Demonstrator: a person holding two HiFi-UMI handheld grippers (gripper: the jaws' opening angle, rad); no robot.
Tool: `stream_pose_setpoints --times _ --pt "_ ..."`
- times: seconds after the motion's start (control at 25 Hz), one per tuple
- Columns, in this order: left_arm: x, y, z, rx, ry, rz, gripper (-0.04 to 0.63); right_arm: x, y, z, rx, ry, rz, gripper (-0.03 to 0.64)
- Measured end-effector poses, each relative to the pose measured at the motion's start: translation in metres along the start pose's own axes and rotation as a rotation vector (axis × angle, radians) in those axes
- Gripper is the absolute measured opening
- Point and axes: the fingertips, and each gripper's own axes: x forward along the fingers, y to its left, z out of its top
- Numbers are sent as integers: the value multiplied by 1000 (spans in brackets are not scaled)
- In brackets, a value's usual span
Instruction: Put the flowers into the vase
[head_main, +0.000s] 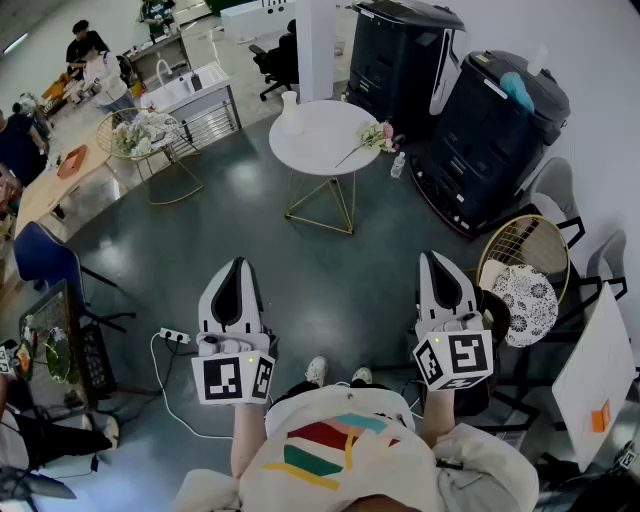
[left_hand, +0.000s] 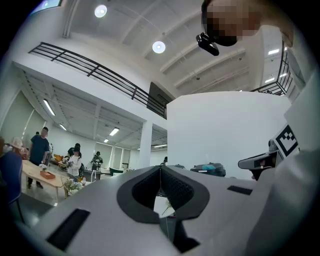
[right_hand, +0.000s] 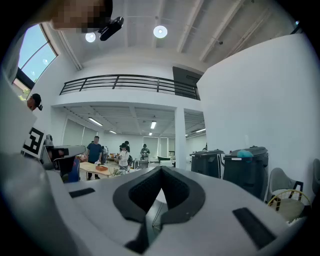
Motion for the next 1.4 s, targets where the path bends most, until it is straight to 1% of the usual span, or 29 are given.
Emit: stream_pose_setpoints --times 0.2,0.44,0.68,0.88,0.96,1.04,1.16,1.32,1.4 --pt "9 2 -4 11 -2 2 9 1 -10 -7 1 14 -13 9" --pt "16 15 -9 7 7 6 9 7 -6 -5 -16 7 -13 9" --pt "23 29 -13 5 13 -19 9 22 0 1 -6 -19 -55 9" --pt "30 47 -17 -10 6 -60 9 29 10 -1 17 -26 -95 9" --pt "37 51 -23 -23 12 -79 9 29 14 -4 21 -14 -108 9" --pt "45 52 -30 -48 21 -97 9 26 13 -7 2 14 -126 9" --pt "64 50 -37 -80 29 -121 9 28 2 -12 -26 48 -159 9" --pt "94 33 -47 -107 50 -169 9 41 -24 -17 -2 60 -195 9" --pt "113 24 -49 -101 61 -191 9 57 -35 -21 8 66 -191 9"
